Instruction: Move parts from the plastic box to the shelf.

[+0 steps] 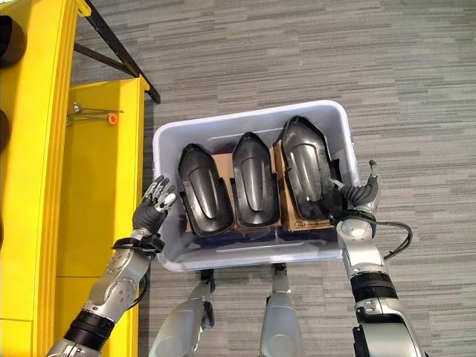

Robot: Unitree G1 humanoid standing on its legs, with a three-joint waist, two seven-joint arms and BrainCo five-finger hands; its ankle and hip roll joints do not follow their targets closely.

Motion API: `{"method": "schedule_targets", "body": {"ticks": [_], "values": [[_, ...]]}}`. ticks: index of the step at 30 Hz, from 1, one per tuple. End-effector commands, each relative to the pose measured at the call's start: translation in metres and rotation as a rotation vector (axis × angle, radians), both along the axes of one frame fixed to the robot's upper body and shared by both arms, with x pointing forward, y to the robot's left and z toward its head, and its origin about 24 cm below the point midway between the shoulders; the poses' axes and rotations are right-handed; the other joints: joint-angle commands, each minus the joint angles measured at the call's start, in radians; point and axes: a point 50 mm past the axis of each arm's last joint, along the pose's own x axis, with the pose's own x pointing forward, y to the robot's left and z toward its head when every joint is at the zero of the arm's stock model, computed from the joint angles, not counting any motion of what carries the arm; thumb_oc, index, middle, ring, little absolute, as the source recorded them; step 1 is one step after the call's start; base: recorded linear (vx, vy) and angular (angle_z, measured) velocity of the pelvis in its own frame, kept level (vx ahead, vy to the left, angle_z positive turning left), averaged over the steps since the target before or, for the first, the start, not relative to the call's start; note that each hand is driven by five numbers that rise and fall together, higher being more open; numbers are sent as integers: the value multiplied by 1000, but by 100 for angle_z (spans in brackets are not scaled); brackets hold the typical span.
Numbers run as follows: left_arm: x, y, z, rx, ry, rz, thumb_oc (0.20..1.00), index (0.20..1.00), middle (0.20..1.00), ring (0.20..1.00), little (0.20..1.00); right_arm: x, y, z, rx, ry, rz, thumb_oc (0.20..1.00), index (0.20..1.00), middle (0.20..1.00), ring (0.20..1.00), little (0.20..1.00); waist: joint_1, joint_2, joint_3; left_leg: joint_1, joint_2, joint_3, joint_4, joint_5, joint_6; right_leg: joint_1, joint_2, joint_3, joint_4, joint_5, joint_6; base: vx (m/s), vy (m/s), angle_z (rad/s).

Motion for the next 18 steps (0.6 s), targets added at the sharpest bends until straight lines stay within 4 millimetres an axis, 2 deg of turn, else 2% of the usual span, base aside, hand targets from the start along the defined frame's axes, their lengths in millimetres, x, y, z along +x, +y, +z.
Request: {"method": "schedule_targets", "body": {"ticks": [1,11,18], "values": [[4,1,15,6,-88,14,1000,1000,1000,1000,1000,8,-13,33,-122,-73,-43,1000,1000,1000,1000,1000,5,-36,-61,3,32,-23,9,26,-31,-80,-84,59,119,16,31,0,0,0],[5,-5,22,-6,-118,4,1000,1000,1000,1000,1000,14,-13,28,-160,-14,-48,1000,1000,1000,1000,1000,10,-28,-42,-12,32,-24,9,28,-34,-101,-82,66,120,22,31,-10,-9,-4],[5,-7,25,-11,-128,-6,1000,1000,1000,1000,1000,18,-24,28,-151,22,-80,1000,1000,1000,1000,1000,20,-23,-31,-26,33,-27,9,30,-37,-119,-81,63,127,22,30,-2,-3,1]]}}
